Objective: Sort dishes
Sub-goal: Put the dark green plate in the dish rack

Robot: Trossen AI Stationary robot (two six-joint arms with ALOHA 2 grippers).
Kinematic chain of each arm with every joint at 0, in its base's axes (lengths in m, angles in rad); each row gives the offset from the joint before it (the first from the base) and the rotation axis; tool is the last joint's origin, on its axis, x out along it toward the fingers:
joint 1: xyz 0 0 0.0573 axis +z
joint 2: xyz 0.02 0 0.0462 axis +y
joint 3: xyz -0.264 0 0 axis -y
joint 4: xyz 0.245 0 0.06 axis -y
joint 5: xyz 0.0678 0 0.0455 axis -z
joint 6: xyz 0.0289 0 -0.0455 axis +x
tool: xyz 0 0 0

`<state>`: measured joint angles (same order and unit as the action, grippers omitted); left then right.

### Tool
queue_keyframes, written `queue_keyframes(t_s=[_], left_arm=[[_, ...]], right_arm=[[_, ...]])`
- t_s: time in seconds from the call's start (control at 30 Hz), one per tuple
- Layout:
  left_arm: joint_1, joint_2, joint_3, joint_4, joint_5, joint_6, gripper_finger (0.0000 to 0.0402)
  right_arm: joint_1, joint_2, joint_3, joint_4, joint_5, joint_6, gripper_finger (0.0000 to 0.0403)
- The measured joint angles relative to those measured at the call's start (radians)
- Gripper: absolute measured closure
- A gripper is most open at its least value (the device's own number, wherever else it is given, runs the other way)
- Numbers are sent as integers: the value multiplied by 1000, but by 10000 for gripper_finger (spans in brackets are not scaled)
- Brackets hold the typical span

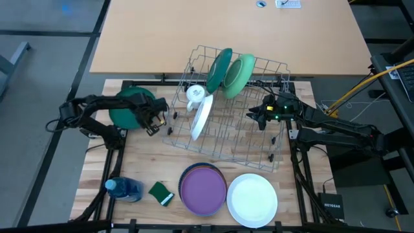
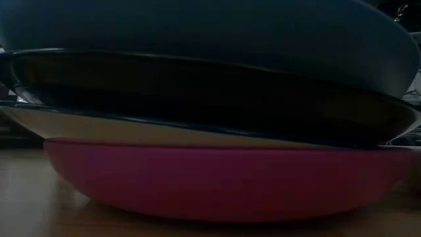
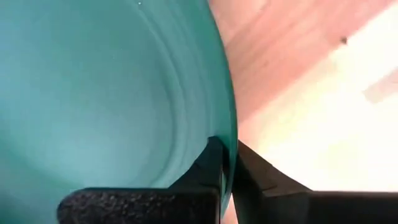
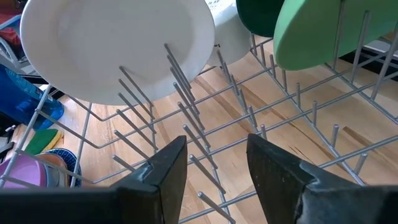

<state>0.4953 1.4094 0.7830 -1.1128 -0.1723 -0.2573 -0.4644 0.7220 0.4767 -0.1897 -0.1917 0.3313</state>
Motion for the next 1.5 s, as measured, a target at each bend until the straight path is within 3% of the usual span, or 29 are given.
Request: queue_keyframes(t_s=[0.4,0.93,1.1,1.27,1.5], left_arm=[[0,-24,181,-186,-4,52,401],[0,-280,348,-261,-10,14,401],[0,-357,429,-260,62,24,401],[-15,-414,515,-242,140,18,401],[-88,-478,585,-113,197,17,401]], right_arm=[[0,0,0,0,-1,0,233],[0,0,0,28,-30,-51,233],[0,0,0,130,-41,-103,233],[0,0,0,300,-129,-122,233],[0,0,0,477,-169,-122,233]])
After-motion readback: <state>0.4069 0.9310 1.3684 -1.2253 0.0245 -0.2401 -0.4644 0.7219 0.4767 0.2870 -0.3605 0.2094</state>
